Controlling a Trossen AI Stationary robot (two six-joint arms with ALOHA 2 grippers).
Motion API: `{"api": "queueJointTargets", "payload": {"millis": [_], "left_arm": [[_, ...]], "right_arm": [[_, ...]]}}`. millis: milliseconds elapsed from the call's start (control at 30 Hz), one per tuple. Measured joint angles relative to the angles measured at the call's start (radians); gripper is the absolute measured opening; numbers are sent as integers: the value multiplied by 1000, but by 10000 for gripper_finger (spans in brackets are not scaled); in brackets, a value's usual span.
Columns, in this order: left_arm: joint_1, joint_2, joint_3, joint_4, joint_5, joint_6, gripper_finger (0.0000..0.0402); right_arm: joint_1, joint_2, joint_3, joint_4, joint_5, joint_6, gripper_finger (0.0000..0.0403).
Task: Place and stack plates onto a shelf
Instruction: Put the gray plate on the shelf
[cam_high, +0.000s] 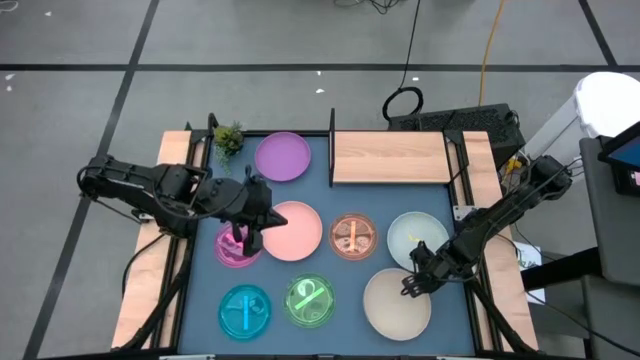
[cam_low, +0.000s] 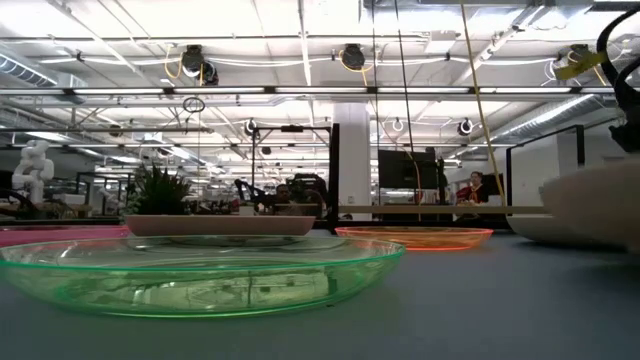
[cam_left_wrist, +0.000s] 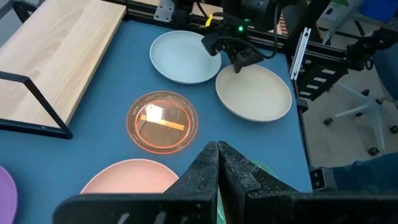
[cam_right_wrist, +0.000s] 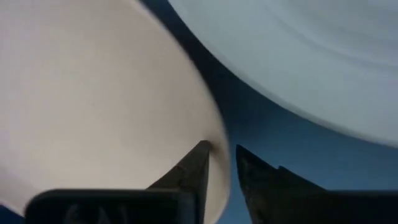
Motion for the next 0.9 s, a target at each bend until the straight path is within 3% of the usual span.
{"api": "queueJointTargets", "payload": {"millis": [200,467,900], "left_arm": [[11,0,0,0,0,-8,3],[19,0,0,0,-1,-7,3],[27,0,0,0,-26,-2,3]], "right_arm": [[0,-2,-8,49,1,2,7],[0,0,-4,125,5,27,2],[0,1,199,-8,32,29,1]]}}
